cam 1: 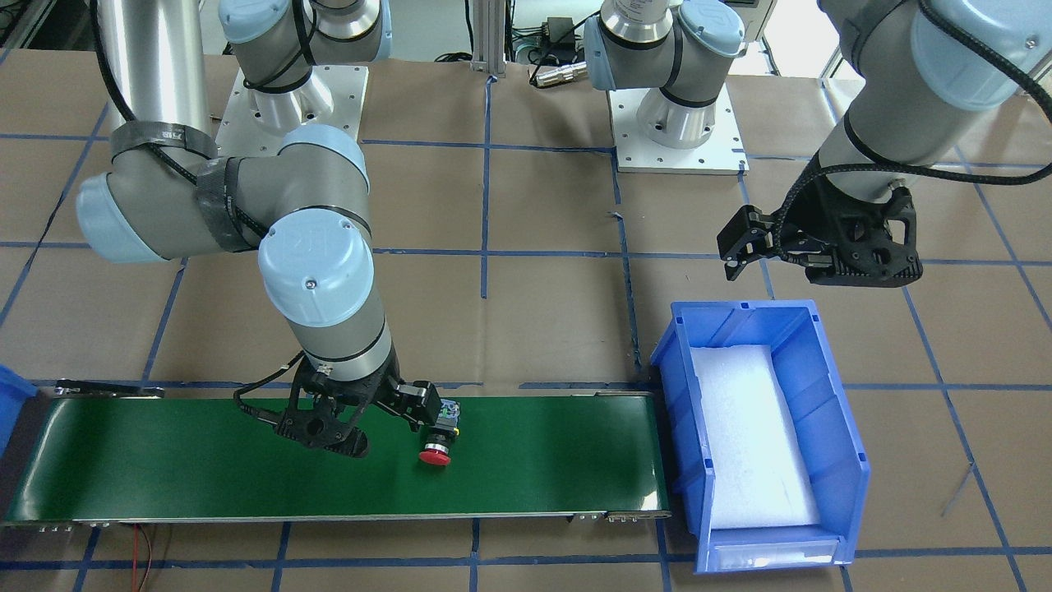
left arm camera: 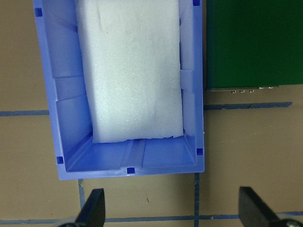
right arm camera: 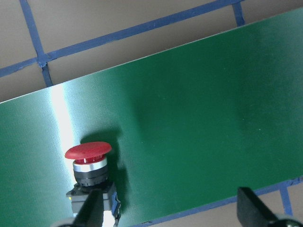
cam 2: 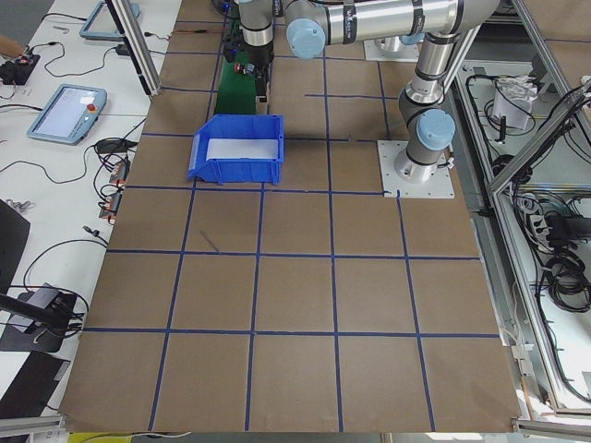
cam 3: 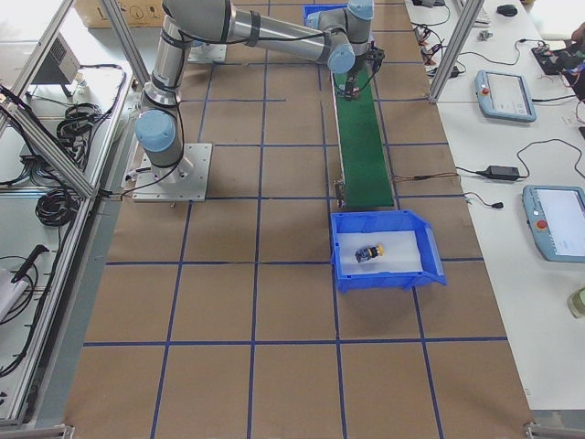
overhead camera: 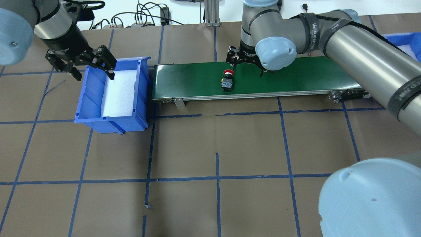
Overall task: Transport two buttons from left to right
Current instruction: 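Lower the right gripper and close it on the red button, then lift the red button and carry it with the right gripper to its bin, then lower the red button into the bin and open the right gripper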
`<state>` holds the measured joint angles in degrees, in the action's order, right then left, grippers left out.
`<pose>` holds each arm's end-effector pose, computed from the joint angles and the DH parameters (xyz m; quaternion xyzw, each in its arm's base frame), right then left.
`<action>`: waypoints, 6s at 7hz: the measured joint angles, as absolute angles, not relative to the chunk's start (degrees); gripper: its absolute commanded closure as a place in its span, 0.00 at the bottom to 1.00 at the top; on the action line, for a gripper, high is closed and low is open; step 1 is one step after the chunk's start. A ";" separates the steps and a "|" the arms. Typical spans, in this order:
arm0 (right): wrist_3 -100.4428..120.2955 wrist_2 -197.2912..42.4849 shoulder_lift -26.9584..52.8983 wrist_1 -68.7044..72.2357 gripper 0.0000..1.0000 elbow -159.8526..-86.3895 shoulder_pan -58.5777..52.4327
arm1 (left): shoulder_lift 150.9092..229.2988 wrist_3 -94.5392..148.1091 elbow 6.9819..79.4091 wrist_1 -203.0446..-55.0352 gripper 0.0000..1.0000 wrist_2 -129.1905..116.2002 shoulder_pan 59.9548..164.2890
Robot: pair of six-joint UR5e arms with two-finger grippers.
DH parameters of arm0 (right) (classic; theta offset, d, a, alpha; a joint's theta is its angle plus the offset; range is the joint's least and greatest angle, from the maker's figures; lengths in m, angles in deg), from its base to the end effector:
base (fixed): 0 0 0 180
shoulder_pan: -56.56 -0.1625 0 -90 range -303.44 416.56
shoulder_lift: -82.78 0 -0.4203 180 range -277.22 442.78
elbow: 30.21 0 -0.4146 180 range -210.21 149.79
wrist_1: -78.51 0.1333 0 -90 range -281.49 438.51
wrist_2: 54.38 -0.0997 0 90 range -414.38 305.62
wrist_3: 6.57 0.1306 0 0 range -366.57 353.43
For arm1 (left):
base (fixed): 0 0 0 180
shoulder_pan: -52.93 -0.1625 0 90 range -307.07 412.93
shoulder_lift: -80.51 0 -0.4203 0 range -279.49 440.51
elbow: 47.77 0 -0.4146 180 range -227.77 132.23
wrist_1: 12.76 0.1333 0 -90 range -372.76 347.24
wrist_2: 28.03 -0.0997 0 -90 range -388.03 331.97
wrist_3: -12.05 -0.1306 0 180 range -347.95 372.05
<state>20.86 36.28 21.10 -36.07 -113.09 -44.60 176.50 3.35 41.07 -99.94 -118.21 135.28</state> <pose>0.2635 -0.6545 0.2581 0.1416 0.9895 -0.0297 0.0043 -0.0582 -0.5648 0.4116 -0.0092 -0.9998 -0.0176 0.0009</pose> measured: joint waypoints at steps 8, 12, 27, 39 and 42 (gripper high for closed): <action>23.81 37.11 23.71 -38.95 0.08 -112.62 -46.52 | 176.49 3.35 41.08 -99.89 0.00 -118.38 135.28; 23.50 37.13 24.49 -39.72 0.17 -112.91 -46.49 | 176.49 3.35 41.06 -99.90 0.00 -118.38 135.28; -15.28 39.17 18.86 -20.99 0.87 -105.30 -23.81 | 176.56 3.36 40.99 -99.68 0.00 -118.12 135.26; -46.81 39.13 32.70 -19.97 0.87 -85.73 -1.12 | 176.65 3.35 41.00 -99.85 0.00 -118.40 135.28; -48.22 38.96 36.39 -23.38 0.87 -85.01 -0.88 | 176.66 3.35 40.87 -99.65 0.00 -118.28 135.27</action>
